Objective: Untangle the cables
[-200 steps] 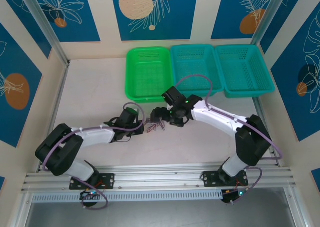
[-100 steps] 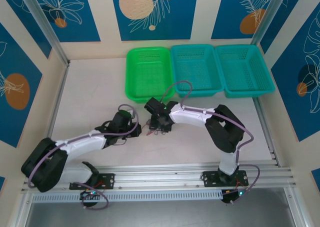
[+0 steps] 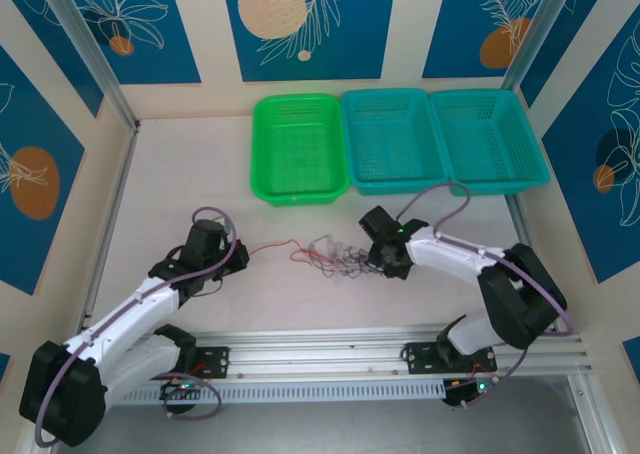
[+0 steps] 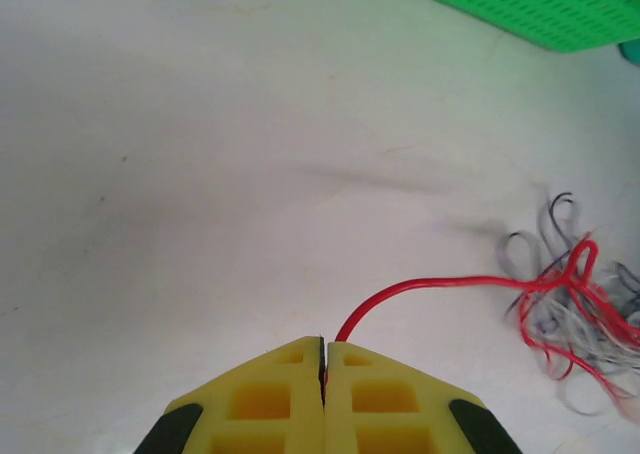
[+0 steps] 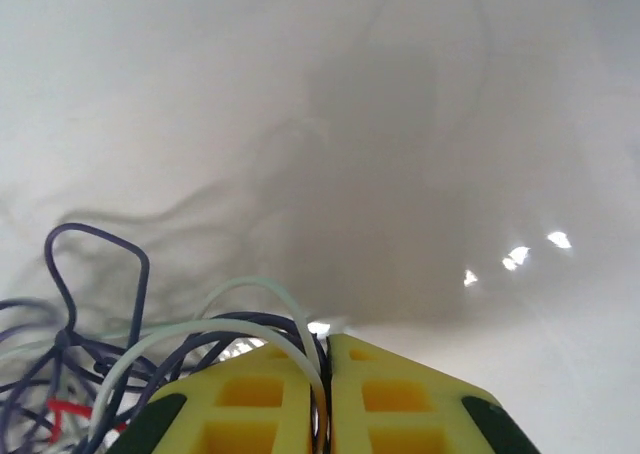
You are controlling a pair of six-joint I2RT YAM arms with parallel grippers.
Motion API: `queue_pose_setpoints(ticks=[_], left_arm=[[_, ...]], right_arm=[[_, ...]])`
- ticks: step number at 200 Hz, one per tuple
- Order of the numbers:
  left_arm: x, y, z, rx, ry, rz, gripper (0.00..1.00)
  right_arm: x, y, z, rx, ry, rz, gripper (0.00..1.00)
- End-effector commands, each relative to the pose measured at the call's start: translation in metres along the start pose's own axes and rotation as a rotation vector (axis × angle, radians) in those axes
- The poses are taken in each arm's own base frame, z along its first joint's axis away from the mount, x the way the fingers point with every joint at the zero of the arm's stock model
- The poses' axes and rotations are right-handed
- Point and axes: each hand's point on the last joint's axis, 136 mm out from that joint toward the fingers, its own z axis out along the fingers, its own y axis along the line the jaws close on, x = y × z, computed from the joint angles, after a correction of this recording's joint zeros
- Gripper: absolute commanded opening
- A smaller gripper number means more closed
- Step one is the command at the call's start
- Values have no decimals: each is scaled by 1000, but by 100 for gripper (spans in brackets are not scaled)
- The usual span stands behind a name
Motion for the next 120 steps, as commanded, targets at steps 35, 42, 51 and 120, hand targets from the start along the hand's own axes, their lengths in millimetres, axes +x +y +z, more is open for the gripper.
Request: queue_pose_setpoints(ticks=[35, 42, 51, 120], left_arm=[[6, -12, 12, 83, 49, 9, 0], [7, -12, 12, 81, 49, 11, 0], [6, -12, 11, 82, 43, 12, 0], [5, -9, 6, 68, 29, 17, 0]], right_arm=[[3, 40, -49, -75, -133, -261, 63], [3, 51, -58, -95, -160, -295, 68], [4, 67, -68, -138, -179, -326, 72], [30, 175, -54, -273, -105, -585, 74]])
